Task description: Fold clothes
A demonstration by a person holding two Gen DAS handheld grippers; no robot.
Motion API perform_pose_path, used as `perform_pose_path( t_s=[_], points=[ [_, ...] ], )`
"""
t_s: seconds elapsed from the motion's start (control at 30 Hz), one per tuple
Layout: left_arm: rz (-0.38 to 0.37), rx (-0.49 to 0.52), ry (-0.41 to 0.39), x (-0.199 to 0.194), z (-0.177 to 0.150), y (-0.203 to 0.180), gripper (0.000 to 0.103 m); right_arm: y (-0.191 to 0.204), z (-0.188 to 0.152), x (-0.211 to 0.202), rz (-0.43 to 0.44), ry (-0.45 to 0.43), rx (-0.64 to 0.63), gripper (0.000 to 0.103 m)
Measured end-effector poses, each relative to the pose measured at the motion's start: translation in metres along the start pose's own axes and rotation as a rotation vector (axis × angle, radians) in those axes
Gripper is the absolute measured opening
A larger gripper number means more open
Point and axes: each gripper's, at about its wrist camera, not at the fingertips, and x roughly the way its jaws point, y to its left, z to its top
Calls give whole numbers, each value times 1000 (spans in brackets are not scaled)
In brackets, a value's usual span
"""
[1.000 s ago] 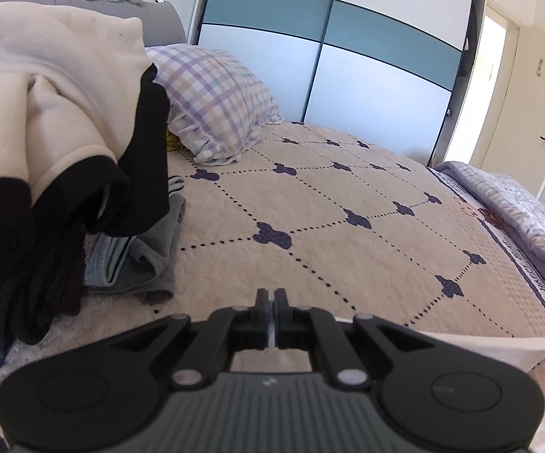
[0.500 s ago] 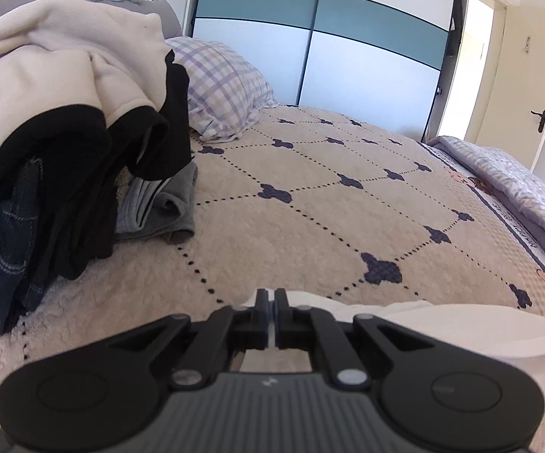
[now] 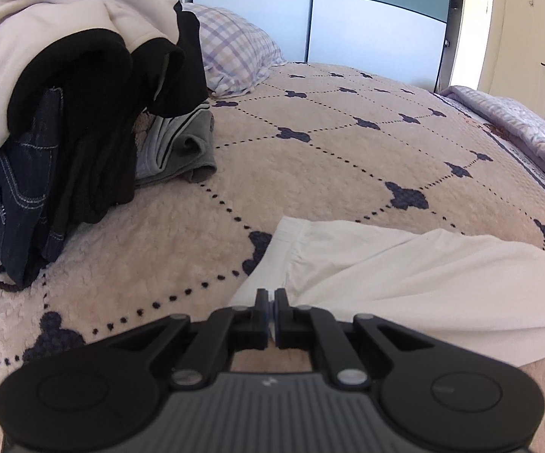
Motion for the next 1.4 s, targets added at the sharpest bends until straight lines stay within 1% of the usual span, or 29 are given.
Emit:
perform_pose_path(
  t_s=[0.07,0.17,0.23,0.3,0.33,0.4,0.47,0.5,0.6,0.67,0.73,0.77,0.8,0.83,0.87,0.9,0.93,0.97,1.0,1.07,1.1,1.13,1.17,1.27,1.33,1.37,1.4],
  points=[
    [-2,11,9,0,-2,-2,3,3,0,-6,9,-28,-23,3],
    [-24,34,22,0,-5,-5,3,15,7,-25,50,-152,-89,3],
    [-28,66,38,1,-8,-9,3,23,8,-37,43,-216,-148,3],
    [-29,96,60,6,-12,-11,3,26,8,-37,12,-204,-198,3],
    [-29,110,71,8,-13,-12,3,26,7,-31,-11,-165,-217,3],
    [-33,127,88,11,-15,-13,4,20,2,-8,-75,-36,-244,3],
    [-41,116,95,12,-15,-10,6,15,-3,5,-125,27,-253,4],
    [-51,95,97,10,-13,-7,7,13,-3,4,-121,24,-246,4],
    [-82,27,107,6,-9,5,8,16,4,-12,-62,-67,-237,4],
    [-99,-15,110,5,-9,12,8,20,12,-23,-60,-176,-239,4],
    [-129,-91,112,4,-9,23,8,21,19,-36,-32,-302,-222,4],
    [-143,-125,115,3,-10,28,8,20,20,-40,-17,-321,-215,4],
    [-156,-157,118,2,-11,32,8,19,19,-39,-15,-293,-206,4],
    [-162,-188,119,1,-11,37,12,17,17,-34,-8,-223,-191,7],
    [-165,-221,123,1,-12,40,17,14,16,-28,-1,-153,-175,7],
    [-168,-255,128,1,-12,44,29,13,12,-20,3,-83,-165,7],
    [-171,-289,134,0,-13,47,39,14,9,-13,0,-41,-161,8],
    [-185,-338,145,1,-15,50,44,14,6,-7,-3,-1,-157,8],
    [-201,-382,156,0,-16,53,46,13,5,-3,-5,14,-143,10],
    [-224,-474,161,-3,-19,57,51,8,3,1,14,50,-91,22],
    [-240,-512,159,-5,-20,59,53,6,2,3,21,66,-67,35],
    [-257,-548,156,-7,-21,61,58,7,0,4,21,79,-59,41],
    [-275,-578,155,-7,-23,61,61,9,-1,5,13,86,-68,41],
    [-316,-614,189,5,-24,55,64,16,-8,12,-6,130,-90,46],
    [-324,-612,210,17,-23,45,67,20,-12,19,-41,159,-97,48],
    [-323,-599,213,22,-22,38,72,21,-14,20,-76,159,-106,48],
    [-324,-587,209,27,-19,33,74,21,-14,22,-97,156,-106,48]
  ],
)
